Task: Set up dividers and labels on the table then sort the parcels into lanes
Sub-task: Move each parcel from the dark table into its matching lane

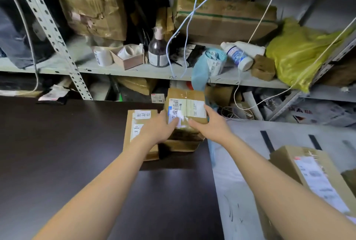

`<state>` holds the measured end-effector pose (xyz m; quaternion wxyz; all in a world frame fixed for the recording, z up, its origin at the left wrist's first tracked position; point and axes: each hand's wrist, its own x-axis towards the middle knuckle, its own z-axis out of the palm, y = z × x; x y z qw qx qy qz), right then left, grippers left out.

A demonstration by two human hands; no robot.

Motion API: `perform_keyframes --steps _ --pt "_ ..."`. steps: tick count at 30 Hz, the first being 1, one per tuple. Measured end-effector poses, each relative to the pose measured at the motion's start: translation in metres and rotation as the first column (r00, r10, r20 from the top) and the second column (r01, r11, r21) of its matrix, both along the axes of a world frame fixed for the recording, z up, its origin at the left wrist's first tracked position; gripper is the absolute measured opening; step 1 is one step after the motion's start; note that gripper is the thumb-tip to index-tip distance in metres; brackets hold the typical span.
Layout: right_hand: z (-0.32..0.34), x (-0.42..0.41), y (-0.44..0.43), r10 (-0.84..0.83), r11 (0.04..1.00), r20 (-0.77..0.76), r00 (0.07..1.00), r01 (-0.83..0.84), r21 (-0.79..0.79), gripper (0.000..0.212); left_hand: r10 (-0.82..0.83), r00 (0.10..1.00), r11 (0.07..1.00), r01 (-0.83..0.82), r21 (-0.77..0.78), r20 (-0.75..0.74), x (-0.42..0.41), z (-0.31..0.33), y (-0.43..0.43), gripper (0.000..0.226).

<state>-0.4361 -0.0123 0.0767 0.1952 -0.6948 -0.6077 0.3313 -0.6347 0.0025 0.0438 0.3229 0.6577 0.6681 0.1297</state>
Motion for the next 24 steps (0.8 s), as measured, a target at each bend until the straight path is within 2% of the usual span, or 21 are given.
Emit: perform_keyframes --steps 3,6,11,15,20,24 --pt "-0.004 0.000 -0.001 -0.046 0.999 -0.096 0.994 0.048 0.020 0.060 0.069 0.980 0.998 -0.065 -0.025 0.185 0.005 -0.009 -0.003 0.059" --pt "-0.013 -0.001 -0.002 -0.078 0.996 -0.142 0.987 0.082 0.019 0.049 0.102 0.956 0.995 -0.102 -0.018 0.275 0.008 -0.005 -0.011 0.057" --pt "-0.002 0.004 -0.025 -0.111 0.990 -0.249 0.962 0.128 0.054 0.048 0.107 0.946 0.988 -0.137 0.078 0.307 0.024 0.029 -0.040 0.055" --pt "0.032 0.025 -0.053 -0.109 0.977 -0.243 0.964 0.148 0.151 0.059 0.107 0.945 0.972 -0.164 0.165 0.308 0.049 0.066 -0.072 0.050" --pt "0.070 0.089 -0.113 -0.099 0.948 -0.297 0.950 0.181 0.262 0.073 0.076 0.965 0.944 -0.150 0.293 0.251 0.108 0.112 -0.129 0.050" --pt "0.098 0.162 -0.185 -0.064 0.929 -0.332 0.941 0.178 0.326 0.072 0.066 0.964 0.935 -0.149 0.321 0.256 0.174 0.138 -0.189 0.052"
